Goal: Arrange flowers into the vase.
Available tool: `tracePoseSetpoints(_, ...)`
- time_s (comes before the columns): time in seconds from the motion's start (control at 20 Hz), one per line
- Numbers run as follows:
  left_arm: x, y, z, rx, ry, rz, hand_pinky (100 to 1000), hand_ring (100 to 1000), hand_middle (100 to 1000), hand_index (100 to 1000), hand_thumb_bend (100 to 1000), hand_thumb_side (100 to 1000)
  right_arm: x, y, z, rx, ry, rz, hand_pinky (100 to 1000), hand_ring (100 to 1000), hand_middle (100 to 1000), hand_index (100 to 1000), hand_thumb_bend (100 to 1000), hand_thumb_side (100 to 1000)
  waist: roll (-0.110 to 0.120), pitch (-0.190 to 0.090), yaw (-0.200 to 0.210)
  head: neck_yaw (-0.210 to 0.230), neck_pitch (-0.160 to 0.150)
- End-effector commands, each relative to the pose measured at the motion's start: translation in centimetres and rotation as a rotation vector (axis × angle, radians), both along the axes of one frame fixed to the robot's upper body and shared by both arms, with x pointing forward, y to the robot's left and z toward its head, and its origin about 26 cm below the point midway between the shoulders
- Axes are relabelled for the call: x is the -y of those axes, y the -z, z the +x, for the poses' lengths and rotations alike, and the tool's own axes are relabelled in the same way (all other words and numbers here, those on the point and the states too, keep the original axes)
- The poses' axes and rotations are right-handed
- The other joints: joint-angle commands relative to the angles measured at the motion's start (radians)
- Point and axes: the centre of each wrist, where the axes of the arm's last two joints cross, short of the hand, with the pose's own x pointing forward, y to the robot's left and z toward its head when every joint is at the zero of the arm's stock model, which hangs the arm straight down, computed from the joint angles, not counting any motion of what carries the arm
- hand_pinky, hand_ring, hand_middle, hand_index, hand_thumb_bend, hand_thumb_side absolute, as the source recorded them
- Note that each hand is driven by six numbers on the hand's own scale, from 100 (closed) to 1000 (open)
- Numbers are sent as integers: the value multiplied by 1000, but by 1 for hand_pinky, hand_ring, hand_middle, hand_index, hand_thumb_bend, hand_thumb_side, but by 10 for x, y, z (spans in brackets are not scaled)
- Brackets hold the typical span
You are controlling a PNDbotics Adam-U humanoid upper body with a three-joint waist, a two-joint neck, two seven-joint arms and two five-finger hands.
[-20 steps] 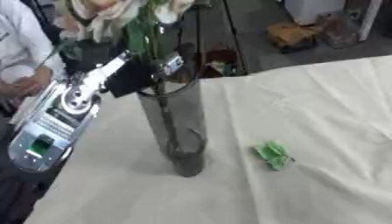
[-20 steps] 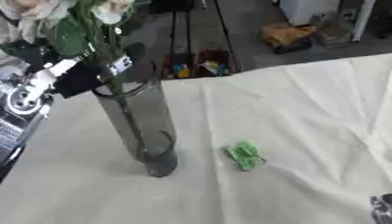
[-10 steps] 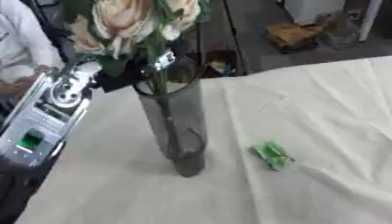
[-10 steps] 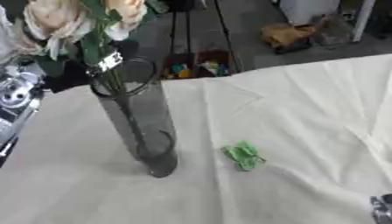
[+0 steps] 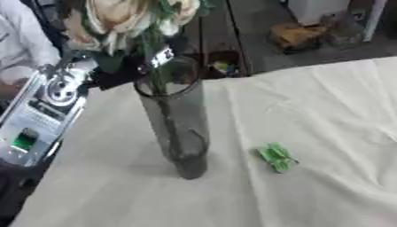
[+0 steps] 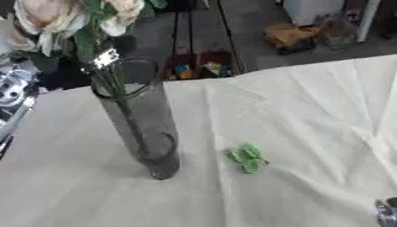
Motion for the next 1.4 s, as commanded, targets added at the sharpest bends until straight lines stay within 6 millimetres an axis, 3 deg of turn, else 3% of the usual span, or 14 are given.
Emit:
tracePoseSetpoints(0.05, -11, -16, -6, 51, -26, 18, 1000, 1000, 1000, 1000, 371, 1000, 1, -7, -2, 25, -4, -9, 670, 668, 463, 689, 100, 949, -3, -20, 1, -2, -13)
tracePoseSetpoints(0.45, -19, -18, -7, 35, -36, 71, 1000, 1000, 1000, 1000, 446, 1000, 1, -7, -2, 25, -4, -9, 670, 669, 462, 689, 100, 948, -4, -20, 4, -4, -14)
tracePoseSetpoints(1.15, -35, -21, -9, 29, -54, 86, 1000, 1000, 1000, 1000, 454, 1000, 2, -7, -3, 24, -4, -13, 671, 670, 461, 690, 100, 947, -7, -15, 8, -8, -15)
tracePoseSetpoints(1.3, -37, -21, -9, 24, -52, 96, 1000, 1000, 1000, 1000, 509, 1000, 2, -8, -2, 25, -3, -14, 671, 671, 461, 690, 100, 947, -8, -13, 9, -8, -15)
tracePoseSetpoints(1.4, -39, -20, -9, 15, -48, 109, 1000, 1000, 1000, 1000, 591, 1000, 2, -8, -2, 25, -4, -15, 671, 671, 461, 690, 100, 946, -8, -12, 9, -8, -16)
